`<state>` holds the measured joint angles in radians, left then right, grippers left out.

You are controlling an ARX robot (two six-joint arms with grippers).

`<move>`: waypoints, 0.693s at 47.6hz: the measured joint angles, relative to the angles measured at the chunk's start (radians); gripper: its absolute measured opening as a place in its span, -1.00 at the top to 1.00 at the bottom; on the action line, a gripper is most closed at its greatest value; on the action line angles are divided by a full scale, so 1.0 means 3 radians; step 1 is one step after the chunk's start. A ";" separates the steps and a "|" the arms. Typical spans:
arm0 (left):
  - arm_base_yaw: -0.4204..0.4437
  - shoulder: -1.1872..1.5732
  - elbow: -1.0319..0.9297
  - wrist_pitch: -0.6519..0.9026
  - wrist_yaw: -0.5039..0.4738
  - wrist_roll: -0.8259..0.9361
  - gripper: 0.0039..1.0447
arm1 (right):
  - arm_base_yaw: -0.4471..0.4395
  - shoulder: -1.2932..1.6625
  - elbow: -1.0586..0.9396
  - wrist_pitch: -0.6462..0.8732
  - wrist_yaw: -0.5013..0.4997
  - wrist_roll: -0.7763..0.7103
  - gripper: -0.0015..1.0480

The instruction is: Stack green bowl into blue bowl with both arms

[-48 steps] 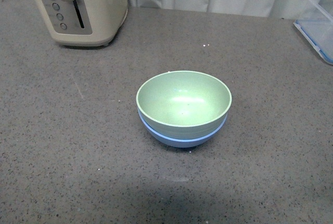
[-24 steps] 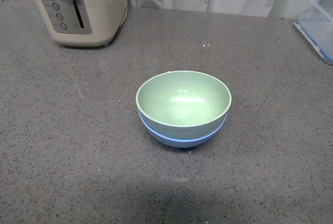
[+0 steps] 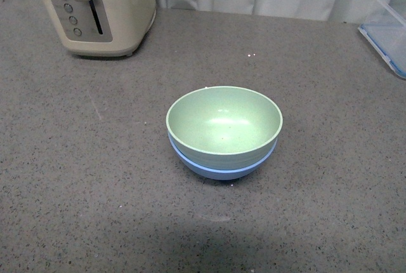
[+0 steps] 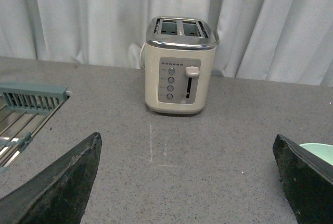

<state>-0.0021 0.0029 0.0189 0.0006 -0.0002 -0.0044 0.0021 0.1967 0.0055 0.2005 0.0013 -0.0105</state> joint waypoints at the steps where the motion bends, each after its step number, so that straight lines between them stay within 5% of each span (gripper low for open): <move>1: 0.0000 0.0000 0.0000 0.0000 0.0000 0.0000 -0.88 | 0.0000 -0.0015 0.0000 -0.0014 0.0000 0.0000 0.98; 11: 0.0000 0.0001 0.0000 0.0000 -0.0001 0.0000 -0.88 | 0.0000 -0.0524 0.0001 -0.0638 -0.0001 0.0001 0.98; 20: 0.0000 0.0000 0.0000 0.0000 0.0001 0.0000 -0.88 | 0.0000 -0.0641 0.0003 -0.0655 -0.0010 -0.0001 0.96; 33: 0.0000 0.0000 0.0000 0.0000 0.0000 0.0000 -0.88 | 0.0000 -0.0641 0.0001 -0.0671 -0.0010 0.0001 0.10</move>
<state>-0.0021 0.0029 0.0189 0.0006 -0.0002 -0.0044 0.0021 0.0044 0.0059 -0.0010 -0.0017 -0.0101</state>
